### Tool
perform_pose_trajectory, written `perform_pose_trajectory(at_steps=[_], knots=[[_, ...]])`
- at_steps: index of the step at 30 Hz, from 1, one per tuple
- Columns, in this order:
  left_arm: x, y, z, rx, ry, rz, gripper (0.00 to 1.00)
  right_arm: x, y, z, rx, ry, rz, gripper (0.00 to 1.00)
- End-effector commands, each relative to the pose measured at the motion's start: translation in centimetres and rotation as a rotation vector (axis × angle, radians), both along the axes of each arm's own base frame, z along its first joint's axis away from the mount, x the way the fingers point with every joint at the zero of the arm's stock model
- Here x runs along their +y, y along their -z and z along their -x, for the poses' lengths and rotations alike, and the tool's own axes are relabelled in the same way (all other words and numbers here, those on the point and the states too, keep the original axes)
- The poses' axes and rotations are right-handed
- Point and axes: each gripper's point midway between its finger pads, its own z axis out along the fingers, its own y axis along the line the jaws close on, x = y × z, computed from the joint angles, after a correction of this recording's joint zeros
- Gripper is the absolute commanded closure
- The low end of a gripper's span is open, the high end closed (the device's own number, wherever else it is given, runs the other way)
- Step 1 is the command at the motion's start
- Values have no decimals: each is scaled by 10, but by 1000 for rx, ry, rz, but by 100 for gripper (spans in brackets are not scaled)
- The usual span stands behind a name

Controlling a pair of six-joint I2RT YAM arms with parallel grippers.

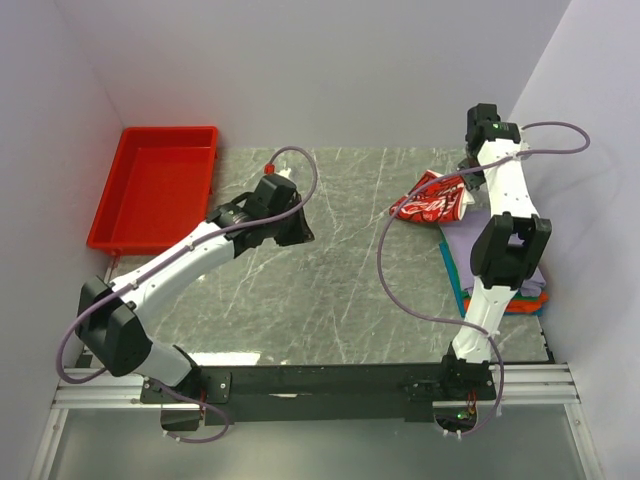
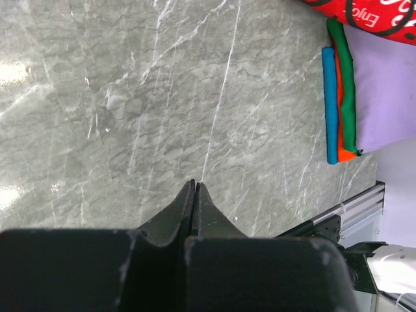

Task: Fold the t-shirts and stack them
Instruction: Neatly place the folded tshirt to the corner

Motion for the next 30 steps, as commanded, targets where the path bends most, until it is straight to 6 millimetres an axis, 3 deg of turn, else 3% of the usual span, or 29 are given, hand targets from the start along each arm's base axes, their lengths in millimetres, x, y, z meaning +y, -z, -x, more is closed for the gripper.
perform_pose_trajectory(at_steps=[1,11,30], knots=[[-8,-17,-7,-33,27,19,100,-25,-67,0,-156,28,108,100],[-11,-14,-11,-18,22,14,100,-47,-91,5,-191,26,177,100],[-9,-10,-13,-16,14,-8,99,-49,-157,10,-337,-51,241,100]])
